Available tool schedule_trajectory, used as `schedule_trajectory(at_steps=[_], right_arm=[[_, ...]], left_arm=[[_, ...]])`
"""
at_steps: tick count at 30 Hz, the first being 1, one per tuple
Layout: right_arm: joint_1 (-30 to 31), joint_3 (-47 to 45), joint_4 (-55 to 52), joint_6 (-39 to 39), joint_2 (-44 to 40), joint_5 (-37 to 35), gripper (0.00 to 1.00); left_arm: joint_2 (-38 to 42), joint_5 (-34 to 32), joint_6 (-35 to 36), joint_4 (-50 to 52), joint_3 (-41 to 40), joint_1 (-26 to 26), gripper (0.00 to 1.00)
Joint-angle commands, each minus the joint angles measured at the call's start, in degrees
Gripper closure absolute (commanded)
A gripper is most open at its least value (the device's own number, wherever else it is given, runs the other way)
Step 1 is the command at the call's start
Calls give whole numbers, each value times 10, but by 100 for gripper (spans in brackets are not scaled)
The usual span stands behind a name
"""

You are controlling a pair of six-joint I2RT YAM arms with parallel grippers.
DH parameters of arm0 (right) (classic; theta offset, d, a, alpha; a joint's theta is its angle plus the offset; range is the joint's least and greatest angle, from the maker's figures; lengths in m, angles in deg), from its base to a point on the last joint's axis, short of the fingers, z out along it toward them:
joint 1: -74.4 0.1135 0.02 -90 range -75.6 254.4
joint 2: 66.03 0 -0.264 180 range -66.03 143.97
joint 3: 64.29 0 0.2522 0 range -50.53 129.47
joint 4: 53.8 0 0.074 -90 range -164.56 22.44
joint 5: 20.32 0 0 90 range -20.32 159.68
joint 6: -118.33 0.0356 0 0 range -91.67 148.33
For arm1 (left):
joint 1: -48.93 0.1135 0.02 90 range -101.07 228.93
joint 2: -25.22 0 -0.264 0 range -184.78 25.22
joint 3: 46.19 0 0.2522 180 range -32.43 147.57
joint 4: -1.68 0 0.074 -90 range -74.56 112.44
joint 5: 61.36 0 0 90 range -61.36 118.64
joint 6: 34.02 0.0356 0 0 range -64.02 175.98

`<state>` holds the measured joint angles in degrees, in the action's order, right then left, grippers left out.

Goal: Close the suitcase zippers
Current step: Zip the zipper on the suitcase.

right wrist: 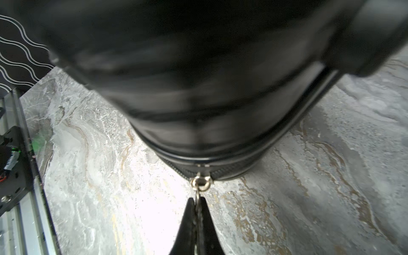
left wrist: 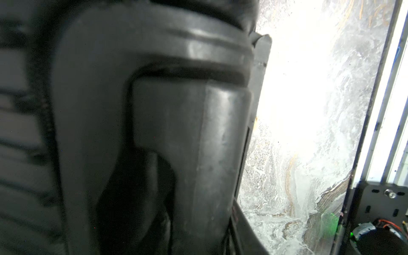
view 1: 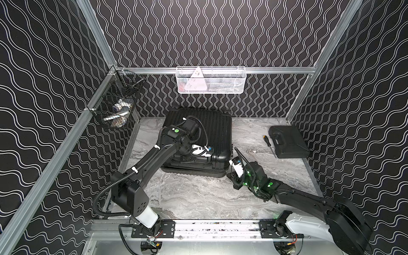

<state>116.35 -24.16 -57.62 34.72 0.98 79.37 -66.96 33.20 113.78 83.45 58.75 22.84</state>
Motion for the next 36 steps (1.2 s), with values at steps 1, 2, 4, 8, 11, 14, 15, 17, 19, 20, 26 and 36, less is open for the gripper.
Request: schedule_trajectory(at_steps=[1,2,4,8,11,14,15,17,19,20,26,36], right_arm=[[6,6,-8,-10,12,60,100],[9,10,-5,-9,18,65,100],[17,16,-2,-8,25,71,100],[35,17,9,-8,30,64,100],[39,15,20,-2,35,47,100],[40,16,31,5,42,31,100],[40,17,33,7,44,27,100],[41,21,36,10,49,19,100],[41,21,45,13,54,16,100],[42,21,51,14,56,18,100],[45,10,102,35,74,10,100],[47,2,172,72,100,-2,100]], left_arm=[[-5,-55,-119,-79,13,-13,79],[-7,-58,-123,-78,11,-19,79],[-7,-65,-134,-87,5,-28,79],[-10,-70,-180,-102,14,-34,81],[-19,-69,-226,-97,34,-43,84],[-19,-73,-254,-106,30,-57,85],[-16,-75,-261,-114,23,-61,85],[-12,-82,-279,-125,13,-72,85],[-11,-86,-298,-133,9,-78,85],[-11,-88,-313,-141,7,-80,85],[-33,-50,-392,-149,23,-90,85],[-53,-65,-476,-206,11,-104,85]])
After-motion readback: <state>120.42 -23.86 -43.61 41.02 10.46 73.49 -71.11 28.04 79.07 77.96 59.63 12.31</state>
